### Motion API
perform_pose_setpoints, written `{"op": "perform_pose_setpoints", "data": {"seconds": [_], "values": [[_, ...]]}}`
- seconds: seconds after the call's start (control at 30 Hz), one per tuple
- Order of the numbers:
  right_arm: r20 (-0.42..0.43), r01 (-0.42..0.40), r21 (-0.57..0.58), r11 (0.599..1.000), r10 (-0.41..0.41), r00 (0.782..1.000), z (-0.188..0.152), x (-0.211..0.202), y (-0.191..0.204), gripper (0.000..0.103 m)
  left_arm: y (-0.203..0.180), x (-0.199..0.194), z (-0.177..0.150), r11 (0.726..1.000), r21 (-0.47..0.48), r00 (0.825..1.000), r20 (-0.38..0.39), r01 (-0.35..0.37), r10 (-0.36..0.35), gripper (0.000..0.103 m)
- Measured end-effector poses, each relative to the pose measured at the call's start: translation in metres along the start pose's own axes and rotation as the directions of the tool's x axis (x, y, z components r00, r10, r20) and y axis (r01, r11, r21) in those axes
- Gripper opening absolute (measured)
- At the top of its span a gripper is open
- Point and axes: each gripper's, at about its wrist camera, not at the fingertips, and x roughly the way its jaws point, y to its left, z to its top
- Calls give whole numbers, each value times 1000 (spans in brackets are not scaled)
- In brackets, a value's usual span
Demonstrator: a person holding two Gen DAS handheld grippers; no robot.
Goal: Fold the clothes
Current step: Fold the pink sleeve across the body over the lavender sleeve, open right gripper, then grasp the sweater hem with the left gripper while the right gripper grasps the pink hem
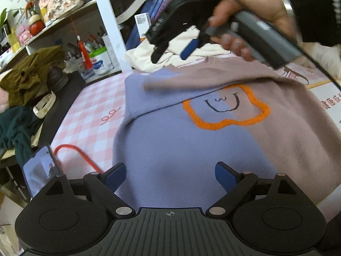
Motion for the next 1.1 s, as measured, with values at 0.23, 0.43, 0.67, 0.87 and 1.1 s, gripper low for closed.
{"op": "perform_pose_setpoints", "data": {"seconds": [0.23, 0.43, 0.67, 0.87, 1.1], "values": [[-51, 116, -14, 993, -117, 992, -50, -45, -20, 60, 6, 1, 4, 1000, -13, 1000, 17, 14, -14, 93], [-63, 285, 19, 958, -283, 957, -109, -90, -41, 60, 13, 4, 3, 1000, -17, 1000, 0, 7, -7, 93], [-77, 402, 140, 905, -395, 916, -160, -130, -51, 60, 34, 6, 2, 996, -92, 1000, -20, 20, -22, 93], [-80, 449, 195, 872, -442, 893, -192, -149, -39, 60, 39, 3, -2, 992, -122, 1000, -10, 23, -25, 93], [-106, 472, 244, 847, -461, 881, -220, -162, -25, 59, 38, 0, -9, 992, -117, 999, -9, 50, -51, 93]]}}
